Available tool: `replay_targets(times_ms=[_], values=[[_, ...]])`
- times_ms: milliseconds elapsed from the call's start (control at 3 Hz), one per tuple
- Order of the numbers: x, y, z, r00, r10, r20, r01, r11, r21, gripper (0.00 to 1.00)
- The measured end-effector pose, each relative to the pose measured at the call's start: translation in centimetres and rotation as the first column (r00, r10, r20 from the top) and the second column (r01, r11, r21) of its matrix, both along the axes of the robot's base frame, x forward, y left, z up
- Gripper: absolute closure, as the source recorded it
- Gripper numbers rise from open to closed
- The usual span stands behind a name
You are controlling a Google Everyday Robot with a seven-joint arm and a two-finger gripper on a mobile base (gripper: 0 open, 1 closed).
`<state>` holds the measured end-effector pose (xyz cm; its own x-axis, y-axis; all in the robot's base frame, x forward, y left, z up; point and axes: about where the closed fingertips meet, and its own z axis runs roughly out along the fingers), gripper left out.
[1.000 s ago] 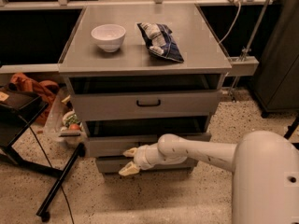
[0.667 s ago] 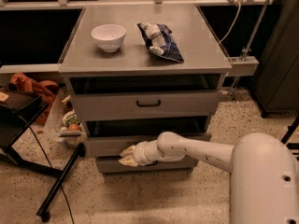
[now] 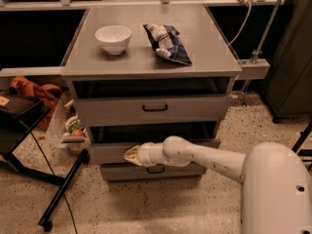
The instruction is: Close middle drawer
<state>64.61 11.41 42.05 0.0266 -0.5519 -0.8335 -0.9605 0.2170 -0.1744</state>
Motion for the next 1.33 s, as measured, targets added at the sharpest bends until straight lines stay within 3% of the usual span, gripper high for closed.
replay_targets(times_ms=[1000, 1333], values=[[0.7, -0.6, 1.4, 0.9933, -0.074, 0.088, 0.073, 0.997, 0.021, 0.15], [0.0, -1.3, 1.8, 0.9898, -0.099, 0.102, 0.097, 0.995, 0.029, 0.0]])
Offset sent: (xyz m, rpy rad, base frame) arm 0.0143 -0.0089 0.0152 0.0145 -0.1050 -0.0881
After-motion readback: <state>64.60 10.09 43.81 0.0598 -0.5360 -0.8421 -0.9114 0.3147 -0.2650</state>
